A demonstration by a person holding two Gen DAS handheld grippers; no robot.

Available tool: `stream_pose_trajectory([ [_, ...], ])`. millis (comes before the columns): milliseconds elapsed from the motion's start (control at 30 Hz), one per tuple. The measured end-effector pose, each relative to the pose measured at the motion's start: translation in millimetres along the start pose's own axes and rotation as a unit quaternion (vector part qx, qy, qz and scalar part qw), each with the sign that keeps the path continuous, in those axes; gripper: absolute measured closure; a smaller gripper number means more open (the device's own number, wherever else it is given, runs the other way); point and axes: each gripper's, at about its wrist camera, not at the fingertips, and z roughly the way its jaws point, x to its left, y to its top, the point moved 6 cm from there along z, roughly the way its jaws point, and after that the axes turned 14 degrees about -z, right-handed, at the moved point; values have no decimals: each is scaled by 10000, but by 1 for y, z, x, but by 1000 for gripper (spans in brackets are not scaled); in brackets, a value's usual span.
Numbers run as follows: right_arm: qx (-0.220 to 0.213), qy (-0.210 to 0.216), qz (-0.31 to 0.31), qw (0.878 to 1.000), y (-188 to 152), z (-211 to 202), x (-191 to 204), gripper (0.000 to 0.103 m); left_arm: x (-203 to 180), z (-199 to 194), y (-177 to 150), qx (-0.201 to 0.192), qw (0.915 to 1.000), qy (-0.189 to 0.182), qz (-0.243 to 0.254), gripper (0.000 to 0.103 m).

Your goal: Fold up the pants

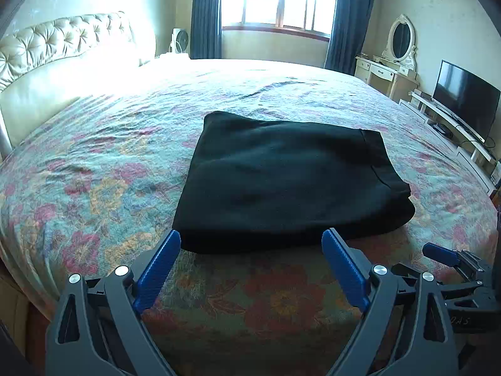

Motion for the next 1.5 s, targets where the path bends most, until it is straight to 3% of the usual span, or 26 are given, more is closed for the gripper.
stream_pose_trajectory([
  [300, -4, -117, 11, 9999, -1, -4, -3, 4, -10, -1, -9, 58, 9992, -3, 402, 12],
  [400, -45, -171, 23, 9998, 1, -7, -6, 4, -4, 3, -12, 153, 9992, 159, 334, 12],
  [633, -96, -203, 52, 9997, 5, -11, -12, 4, 11, 2, -8, 195, 9997, 166, 19, 12],
  [1200, -22, -119, 28, 9999, 3, -9, -6, 4, 6, 6, -15, 425, 9991, 35, 68, 12],
  [1300, -3, -102, 19, 9999, 2, -8, -4, 4, 5, 4, -16, 342, 9992, 183, 124, 12],
  [1400, -3, -67, 42, 10000, 1, -7, -3, 4, 6, -2, -17, 162, 9973, 638, 322, 12],
  [1500, 19, -19, 58, 10000, 0, -5, -2, 4, 1, -6, -16, 17, 9963, 600, 612, 12],
])
